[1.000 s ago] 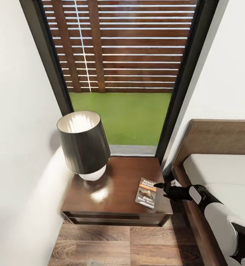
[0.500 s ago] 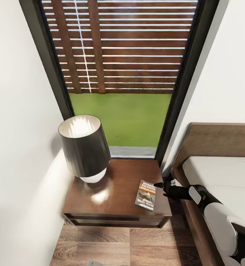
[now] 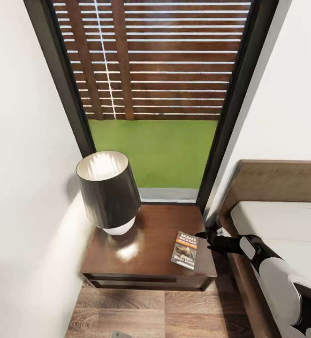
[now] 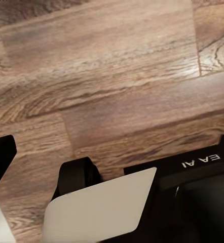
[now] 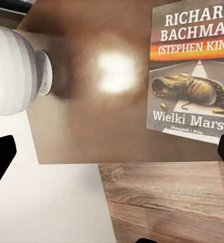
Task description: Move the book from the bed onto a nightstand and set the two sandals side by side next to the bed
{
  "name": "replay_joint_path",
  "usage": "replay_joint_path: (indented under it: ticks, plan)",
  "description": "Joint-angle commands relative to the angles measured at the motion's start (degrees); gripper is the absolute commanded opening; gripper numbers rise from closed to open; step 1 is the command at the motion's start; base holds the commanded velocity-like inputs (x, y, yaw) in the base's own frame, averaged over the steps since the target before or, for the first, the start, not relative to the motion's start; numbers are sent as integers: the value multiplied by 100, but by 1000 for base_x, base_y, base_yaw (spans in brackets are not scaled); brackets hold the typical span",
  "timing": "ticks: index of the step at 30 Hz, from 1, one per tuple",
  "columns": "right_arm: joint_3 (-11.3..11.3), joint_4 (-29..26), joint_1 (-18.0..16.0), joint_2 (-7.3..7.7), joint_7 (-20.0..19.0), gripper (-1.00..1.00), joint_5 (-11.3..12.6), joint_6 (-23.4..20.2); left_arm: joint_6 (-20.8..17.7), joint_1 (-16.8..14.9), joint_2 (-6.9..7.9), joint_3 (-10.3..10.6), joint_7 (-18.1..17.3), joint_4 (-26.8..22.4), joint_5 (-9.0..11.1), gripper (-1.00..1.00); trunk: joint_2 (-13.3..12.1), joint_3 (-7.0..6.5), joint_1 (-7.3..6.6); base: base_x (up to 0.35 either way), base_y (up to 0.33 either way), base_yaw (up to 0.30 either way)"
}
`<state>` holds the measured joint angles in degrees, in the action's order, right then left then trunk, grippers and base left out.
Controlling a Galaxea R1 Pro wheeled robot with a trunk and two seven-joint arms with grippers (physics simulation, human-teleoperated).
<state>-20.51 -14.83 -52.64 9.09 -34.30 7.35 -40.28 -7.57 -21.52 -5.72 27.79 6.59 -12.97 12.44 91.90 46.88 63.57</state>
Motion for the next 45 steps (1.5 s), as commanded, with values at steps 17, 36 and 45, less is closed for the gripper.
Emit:
replay_joint_path:
  ticks: [17,36,45]
  plan:
    - [-4,-3,-1,9,5,100,61,-45,-32,-2,1,46,37,-12,56,100,-681,-301,-374,0,0,0]
    - [-6,-3,0,8,2,100,58,-42,-26,-1,1,51,42,-12,56,100,-1443,-643,-792,0,0,0]
    - [-6,-3,0,3,12,100,56,-39,-29,-2,1,51,44,-12,56,100,-1804,-804,-989,0,0,0]
